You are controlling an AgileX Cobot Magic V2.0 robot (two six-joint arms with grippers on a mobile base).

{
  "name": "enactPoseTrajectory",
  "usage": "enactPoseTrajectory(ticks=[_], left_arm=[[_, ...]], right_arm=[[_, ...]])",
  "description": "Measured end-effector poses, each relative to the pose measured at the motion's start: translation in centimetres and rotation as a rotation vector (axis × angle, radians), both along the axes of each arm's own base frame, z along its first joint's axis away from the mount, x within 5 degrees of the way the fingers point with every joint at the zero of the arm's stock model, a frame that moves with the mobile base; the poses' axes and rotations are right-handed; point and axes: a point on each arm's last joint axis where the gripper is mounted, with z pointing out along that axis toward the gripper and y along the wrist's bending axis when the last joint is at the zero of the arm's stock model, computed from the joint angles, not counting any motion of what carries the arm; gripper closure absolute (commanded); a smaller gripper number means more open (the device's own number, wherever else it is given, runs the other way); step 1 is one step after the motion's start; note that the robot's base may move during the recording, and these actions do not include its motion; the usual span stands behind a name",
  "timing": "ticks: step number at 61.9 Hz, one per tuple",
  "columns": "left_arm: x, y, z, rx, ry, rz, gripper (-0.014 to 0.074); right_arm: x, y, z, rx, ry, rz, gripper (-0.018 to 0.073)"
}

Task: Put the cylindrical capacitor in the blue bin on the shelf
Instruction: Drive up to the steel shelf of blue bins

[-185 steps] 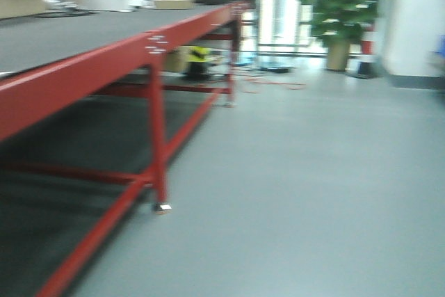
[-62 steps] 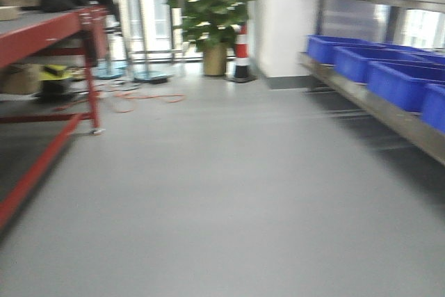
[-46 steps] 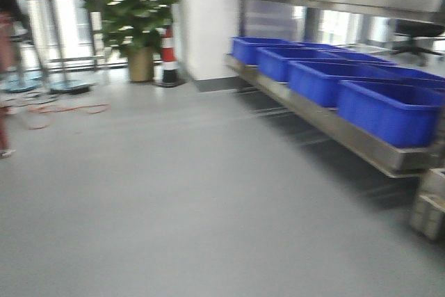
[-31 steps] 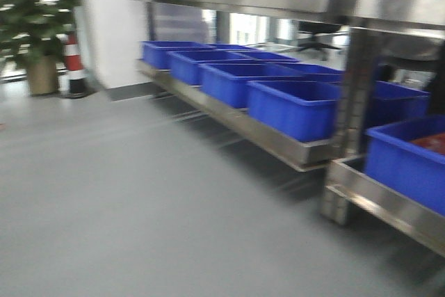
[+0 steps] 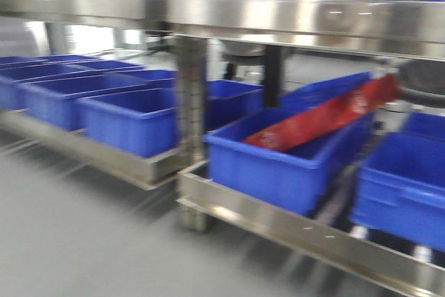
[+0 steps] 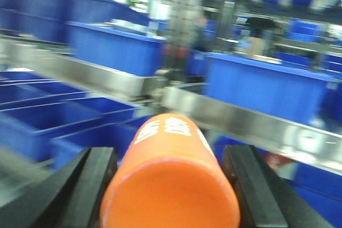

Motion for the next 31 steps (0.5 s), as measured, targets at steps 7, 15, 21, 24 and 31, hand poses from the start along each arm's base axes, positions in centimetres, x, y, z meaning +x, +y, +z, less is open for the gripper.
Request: enactPoseTrajectory(ticks=[7, 15, 21, 24, 31], left_arm=[[0.00, 0.00, 0.00, 0.000, 0.000, 0.000, 0.0708], [0.00, 0.00, 0.00, 0.000, 0.000, 0.000, 0.0708], [0.00, 0.00, 0.00, 0.000, 0.000, 0.000, 0.0708], [0.00, 0.00, 0.00, 0.000, 0.000, 0.000, 0.0708], [0.00, 0.00, 0.00, 0.000, 0.000, 0.000, 0.0708]], right_arm=[[0.00, 0.00, 0.00, 0.000, 0.000, 0.000, 0.0724], [0.00, 0.00, 0.00, 0.000, 0.000, 0.000, 0.0724], [0.00, 0.00, 0.00, 0.000, 0.000, 0.000, 0.0724], [0.00, 0.00, 0.00, 0.000, 0.000, 0.000, 0.0724], [0.00, 0.00, 0.00, 0.000, 0.000, 0.000, 0.0724]])
